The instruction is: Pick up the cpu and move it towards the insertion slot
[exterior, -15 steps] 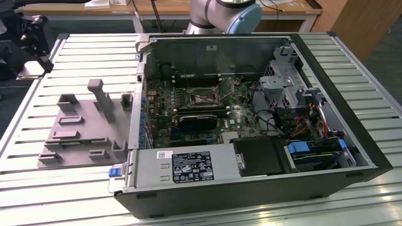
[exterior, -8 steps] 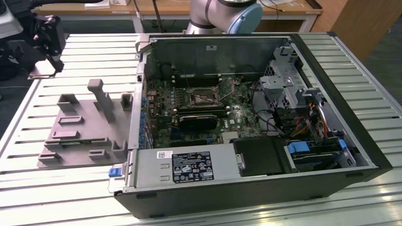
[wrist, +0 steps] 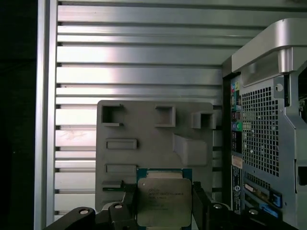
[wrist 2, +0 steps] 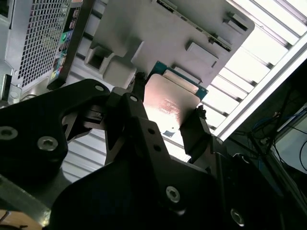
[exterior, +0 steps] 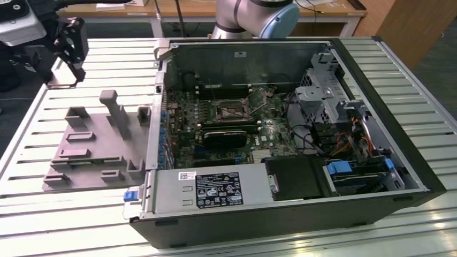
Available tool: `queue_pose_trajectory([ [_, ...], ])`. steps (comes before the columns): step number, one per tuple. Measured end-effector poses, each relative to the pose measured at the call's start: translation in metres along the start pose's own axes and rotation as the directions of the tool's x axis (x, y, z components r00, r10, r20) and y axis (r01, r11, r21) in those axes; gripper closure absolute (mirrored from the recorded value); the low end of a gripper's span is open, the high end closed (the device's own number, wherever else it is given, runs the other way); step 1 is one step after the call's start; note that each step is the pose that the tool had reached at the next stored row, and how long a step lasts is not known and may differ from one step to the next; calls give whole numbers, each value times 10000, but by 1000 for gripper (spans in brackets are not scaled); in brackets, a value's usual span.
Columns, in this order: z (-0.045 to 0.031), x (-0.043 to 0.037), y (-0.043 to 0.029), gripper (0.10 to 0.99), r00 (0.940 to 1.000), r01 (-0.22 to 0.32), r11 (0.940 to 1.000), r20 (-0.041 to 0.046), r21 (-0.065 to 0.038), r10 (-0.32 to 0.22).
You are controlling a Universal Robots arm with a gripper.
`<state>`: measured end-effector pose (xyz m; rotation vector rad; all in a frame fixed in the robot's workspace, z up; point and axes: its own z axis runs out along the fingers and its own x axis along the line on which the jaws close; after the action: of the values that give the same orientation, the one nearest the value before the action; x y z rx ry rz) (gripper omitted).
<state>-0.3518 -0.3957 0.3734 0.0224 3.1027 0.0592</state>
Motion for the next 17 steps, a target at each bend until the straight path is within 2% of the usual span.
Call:
queue_pose_trajectory([
  [7,7,-188,3,545,10000,1,10000,0,0,-1],
  [17,20,-507,7,545,10000,0,10000,-1,0,0],
])
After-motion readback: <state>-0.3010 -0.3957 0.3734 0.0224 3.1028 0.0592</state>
